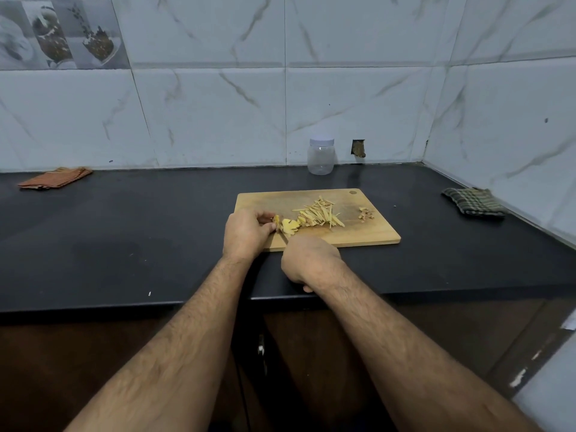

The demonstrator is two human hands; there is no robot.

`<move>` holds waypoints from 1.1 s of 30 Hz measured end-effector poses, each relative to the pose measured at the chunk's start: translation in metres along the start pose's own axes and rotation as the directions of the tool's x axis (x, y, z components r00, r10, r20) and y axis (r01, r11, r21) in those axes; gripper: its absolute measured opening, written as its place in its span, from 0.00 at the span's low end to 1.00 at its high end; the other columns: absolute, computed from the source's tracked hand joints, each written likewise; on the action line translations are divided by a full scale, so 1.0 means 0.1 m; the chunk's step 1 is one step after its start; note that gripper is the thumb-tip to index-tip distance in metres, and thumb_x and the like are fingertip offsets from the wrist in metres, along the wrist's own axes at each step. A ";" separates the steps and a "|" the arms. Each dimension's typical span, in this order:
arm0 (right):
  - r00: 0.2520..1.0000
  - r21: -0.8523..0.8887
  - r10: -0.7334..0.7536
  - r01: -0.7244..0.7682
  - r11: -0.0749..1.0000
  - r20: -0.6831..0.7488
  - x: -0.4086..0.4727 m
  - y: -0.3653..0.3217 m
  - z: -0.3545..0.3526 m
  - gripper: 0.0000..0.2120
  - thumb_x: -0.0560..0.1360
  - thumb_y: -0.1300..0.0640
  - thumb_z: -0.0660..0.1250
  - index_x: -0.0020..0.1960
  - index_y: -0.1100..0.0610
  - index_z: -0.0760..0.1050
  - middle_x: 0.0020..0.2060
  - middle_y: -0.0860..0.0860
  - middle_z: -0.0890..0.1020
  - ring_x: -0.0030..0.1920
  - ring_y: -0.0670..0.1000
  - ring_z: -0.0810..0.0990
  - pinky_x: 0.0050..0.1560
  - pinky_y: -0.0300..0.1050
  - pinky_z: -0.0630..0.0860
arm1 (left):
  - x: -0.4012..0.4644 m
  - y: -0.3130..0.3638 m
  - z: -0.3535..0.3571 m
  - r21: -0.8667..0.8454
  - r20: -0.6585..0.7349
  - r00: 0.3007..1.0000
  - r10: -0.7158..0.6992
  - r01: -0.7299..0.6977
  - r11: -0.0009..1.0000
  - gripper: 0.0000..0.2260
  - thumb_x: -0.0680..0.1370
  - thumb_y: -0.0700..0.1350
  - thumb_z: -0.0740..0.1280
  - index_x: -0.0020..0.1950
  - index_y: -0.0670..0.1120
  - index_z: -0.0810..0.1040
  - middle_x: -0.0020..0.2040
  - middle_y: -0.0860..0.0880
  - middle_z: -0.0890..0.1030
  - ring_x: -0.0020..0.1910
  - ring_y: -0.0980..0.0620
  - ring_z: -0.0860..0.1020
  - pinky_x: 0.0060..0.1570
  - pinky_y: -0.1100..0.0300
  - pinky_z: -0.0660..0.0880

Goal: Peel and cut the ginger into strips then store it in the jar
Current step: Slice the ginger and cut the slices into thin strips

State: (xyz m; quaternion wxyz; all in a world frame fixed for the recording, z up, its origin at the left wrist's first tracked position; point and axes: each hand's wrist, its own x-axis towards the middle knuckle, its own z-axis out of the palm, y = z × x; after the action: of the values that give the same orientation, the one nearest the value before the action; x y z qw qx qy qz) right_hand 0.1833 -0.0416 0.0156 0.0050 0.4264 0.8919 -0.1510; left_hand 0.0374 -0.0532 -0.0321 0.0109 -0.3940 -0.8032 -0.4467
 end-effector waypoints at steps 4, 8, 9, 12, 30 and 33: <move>0.999 0.004 0.037 -0.037 0.999 0.012 -0.07 0.08 0.02 0.05 0.79 0.60 0.61 0.44 0.58 0.72 0.42 0.54 0.79 0.46 0.55 0.83 0.50 0.50 0.82 | -0.03 0.01 0.00 -0.023 0.004 1.000 -0.004 0.004 1.000 0.09 0.74 0.43 0.75 0.53 0.52 0.86 0.46 0.56 0.85 0.45 0.61 0.81 0.49 0.66 0.76; 0.999 0.001 0.043 -0.043 0.999 0.010 -0.11 0.12 0.04 0.09 0.79 0.60 0.60 0.56 0.58 0.77 0.50 0.55 0.81 0.49 0.56 0.83 0.51 0.51 0.82 | -0.03 0.02 0.00 -0.031 0.001 1.000 -0.018 0.018 0.999 0.09 0.74 0.43 0.75 0.53 0.52 0.85 0.45 0.57 0.84 0.45 0.61 0.81 0.48 0.67 0.75; 0.999 0.009 0.043 -0.043 0.999 0.009 -0.10 0.12 0.03 0.09 0.79 0.60 0.60 0.55 0.58 0.76 0.50 0.55 0.81 0.49 0.55 0.83 0.51 0.51 0.82 | -0.03 0.01 0.00 -0.029 0.002 1.000 -0.023 0.023 0.999 0.09 0.75 0.43 0.75 0.53 0.51 0.85 0.44 0.57 0.84 0.45 0.61 0.81 0.49 0.67 0.75; 0.999 0.039 0.036 -0.037 0.999 0.003 -0.05 0.14 0.00 0.05 0.79 0.60 0.59 0.48 0.57 0.73 0.42 0.53 0.79 0.46 0.55 0.83 0.49 0.49 0.82 | -0.03 0.00 0.01 -0.031 0.000 1.000 -0.025 0.025 0.999 0.09 0.75 0.43 0.75 0.54 0.51 0.85 0.43 0.58 0.83 0.46 0.59 0.81 0.51 0.65 0.76; 0.991 0.330 -0.068 0.026 0.943 0.118 0.26 0.19 -0.01 0.11 0.79 0.60 0.55 0.43 0.61 0.73 0.26 0.53 0.77 0.19 0.48 0.73 0.24 0.36 0.67 | -0.04 0.02 -0.02 -0.065 -0.022 0.998 -0.066 0.065 0.996 0.08 0.75 0.47 0.73 0.53 0.55 0.85 0.48 0.57 0.85 0.48 0.58 0.81 0.44 0.64 0.74; 0.987 0.379 -0.073 0.014 0.925 0.142 0.27 0.21 -0.01 0.12 0.79 0.58 0.54 0.44 0.60 0.74 0.25 0.53 0.76 0.19 0.49 0.71 0.24 0.36 0.65 | -0.05 0.03 -0.02 -0.016 -0.011 0.999 -0.042 0.042 0.999 0.08 0.75 0.47 0.72 0.52 0.56 0.86 0.48 0.58 0.85 0.49 0.57 0.81 0.47 0.63 0.75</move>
State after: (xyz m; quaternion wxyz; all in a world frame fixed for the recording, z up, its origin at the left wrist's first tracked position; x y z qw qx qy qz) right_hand 0.1820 -0.0081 0.0074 -0.0118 0.3868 0.8525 -0.3515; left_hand 0.0422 -0.0569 -0.0312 0.0030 -0.3747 -0.8077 -0.4552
